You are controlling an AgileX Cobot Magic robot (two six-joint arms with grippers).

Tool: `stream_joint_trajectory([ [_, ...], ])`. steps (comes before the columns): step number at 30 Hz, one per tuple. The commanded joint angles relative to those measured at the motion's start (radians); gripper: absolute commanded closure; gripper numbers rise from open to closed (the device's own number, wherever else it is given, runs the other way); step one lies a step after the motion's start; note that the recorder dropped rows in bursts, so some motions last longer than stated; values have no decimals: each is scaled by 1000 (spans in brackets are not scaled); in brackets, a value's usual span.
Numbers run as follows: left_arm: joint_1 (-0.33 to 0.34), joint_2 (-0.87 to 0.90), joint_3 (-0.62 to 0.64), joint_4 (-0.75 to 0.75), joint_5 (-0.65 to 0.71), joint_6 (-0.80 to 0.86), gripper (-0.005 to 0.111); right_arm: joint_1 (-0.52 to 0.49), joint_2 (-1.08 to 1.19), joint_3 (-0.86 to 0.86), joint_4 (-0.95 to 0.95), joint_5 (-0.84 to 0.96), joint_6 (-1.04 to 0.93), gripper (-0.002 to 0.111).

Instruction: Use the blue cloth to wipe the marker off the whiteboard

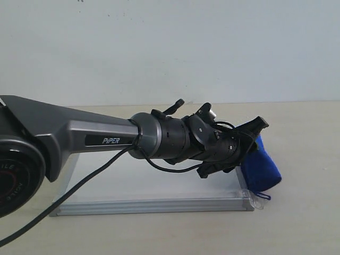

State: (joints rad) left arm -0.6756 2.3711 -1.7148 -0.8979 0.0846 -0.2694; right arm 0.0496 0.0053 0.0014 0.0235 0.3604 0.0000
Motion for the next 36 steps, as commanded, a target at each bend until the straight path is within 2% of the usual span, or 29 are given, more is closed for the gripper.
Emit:
stream_joint_trajectory([
  [1, 5, -1, -7, -4, -16, 8, 63, -5, -5, -1, -5, -5, 0, 107],
  [9, 5, -1, -7, -4, -30, 14, 63, -5, -5, -1, -5, -5, 0, 107],
  [14, 5, -9, -7, -4, -24, 144, 65, -5, -5, -1, -5, -5, 0, 107],
  [18, 5, -65, 15, 1, 44, 283, 75, -5, -5, -1, -5, -5, 0, 107],
  [24, 5, -190, 180, -3, -14, 313, 102, -5, -5, -1, -5, -5, 0, 107],
  [31, 1, -375, 388, -3, -48, 416, 103, -5, -5, -1, -5, -5, 0, 107],
  [36, -40, -546, 559, 1, -122, 461, 103, -5, -5, -1, -5, -5, 0, 107],
])
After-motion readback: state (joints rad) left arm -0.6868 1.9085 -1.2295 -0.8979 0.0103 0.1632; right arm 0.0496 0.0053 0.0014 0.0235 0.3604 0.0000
